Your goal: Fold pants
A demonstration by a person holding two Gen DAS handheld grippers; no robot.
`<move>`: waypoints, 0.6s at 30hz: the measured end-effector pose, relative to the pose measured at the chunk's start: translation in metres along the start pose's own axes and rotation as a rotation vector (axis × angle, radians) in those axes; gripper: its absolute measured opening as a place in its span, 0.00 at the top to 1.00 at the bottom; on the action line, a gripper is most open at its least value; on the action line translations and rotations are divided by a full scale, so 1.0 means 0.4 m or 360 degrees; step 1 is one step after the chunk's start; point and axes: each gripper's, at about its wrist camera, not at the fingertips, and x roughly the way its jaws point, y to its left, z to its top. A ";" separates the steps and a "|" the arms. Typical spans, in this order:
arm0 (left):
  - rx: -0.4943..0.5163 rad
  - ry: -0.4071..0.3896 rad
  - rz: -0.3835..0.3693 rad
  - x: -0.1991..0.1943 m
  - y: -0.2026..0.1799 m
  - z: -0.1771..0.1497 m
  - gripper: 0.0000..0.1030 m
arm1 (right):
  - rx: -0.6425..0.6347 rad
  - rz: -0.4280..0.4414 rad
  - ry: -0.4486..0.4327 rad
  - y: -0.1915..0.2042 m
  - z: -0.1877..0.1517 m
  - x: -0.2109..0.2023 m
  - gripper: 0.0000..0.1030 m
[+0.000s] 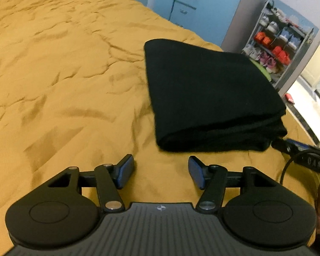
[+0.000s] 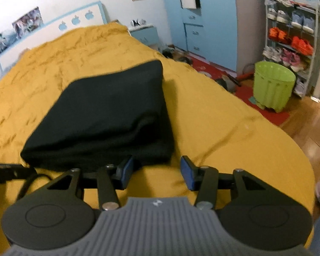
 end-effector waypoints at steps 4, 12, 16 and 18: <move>-0.0051 0.0079 0.0026 -0.051 0.006 -0.026 0.28 | 0.0007 -0.0066 0.0055 0.039 -0.041 -0.076 0.37; -0.0069 0.0145 0.0146 -0.168 0.002 -0.055 0.16 | 0.0009 -0.0276 0.0236 0.169 -0.056 -0.176 0.20; -0.0039 0.0050 0.0193 -0.245 -0.005 -0.059 0.15 | 0.0064 -0.0290 0.0273 0.220 -0.017 -0.228 0.20; -0.0012 -0.0017 0.0207 -0.281 -0.012 -0.058 0.13 | 0.0047 -0.0272 0.0196 0.252 -0.009 -0.273 0.20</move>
